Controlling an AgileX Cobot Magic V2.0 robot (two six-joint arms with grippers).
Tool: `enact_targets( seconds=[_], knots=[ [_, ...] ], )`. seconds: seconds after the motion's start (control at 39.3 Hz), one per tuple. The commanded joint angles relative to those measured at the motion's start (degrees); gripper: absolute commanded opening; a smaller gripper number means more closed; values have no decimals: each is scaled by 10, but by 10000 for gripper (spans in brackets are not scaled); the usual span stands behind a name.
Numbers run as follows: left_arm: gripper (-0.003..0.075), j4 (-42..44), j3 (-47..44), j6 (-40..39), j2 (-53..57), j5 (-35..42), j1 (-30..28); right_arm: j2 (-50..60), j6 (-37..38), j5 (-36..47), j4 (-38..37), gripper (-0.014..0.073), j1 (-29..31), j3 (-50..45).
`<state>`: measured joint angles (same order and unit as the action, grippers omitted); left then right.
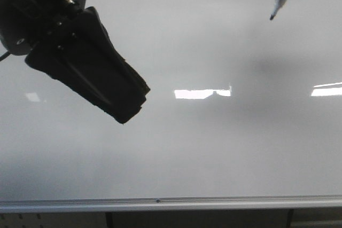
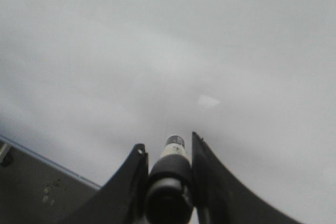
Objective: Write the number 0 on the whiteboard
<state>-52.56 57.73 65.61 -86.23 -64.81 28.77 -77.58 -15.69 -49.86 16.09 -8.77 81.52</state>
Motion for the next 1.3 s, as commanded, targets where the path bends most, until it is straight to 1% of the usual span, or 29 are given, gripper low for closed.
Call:
enact_targets(
  seconds=[0.0, 0.18, 0.33, 0.53, 0.74, 1.09, 1.27],
  knots=[
    [-20, -36, 16, 0, 22, -10, 3, -6, -1, 45, 2, -58, 3, 57],
    [-20, -36, 16, 0, 22, -10, 3, -48, -1, 60, -1, -58, 3, 115],
    [-20, -36, 16, 0, 22, -10, 3, -76, -1, 65, -1, -58, 2, 143],
    [-20, -36, 16, 0, 22, -10, 3, -93, -1, 85, -1, -58, 2, 146],
    [-20, -36, 16, 0, 22, -10, 3, -115, -1, 89, -1, -58, 2, 146],
    [-20, -36, 16, 0, 22, -9, 3, -151, -1, 62, -3, -58, 2, 145],
    [-20, -36, 16, 0, 22, -9, 3, -158, -1, 59, -32, -58, 3, 145]
  ],
)
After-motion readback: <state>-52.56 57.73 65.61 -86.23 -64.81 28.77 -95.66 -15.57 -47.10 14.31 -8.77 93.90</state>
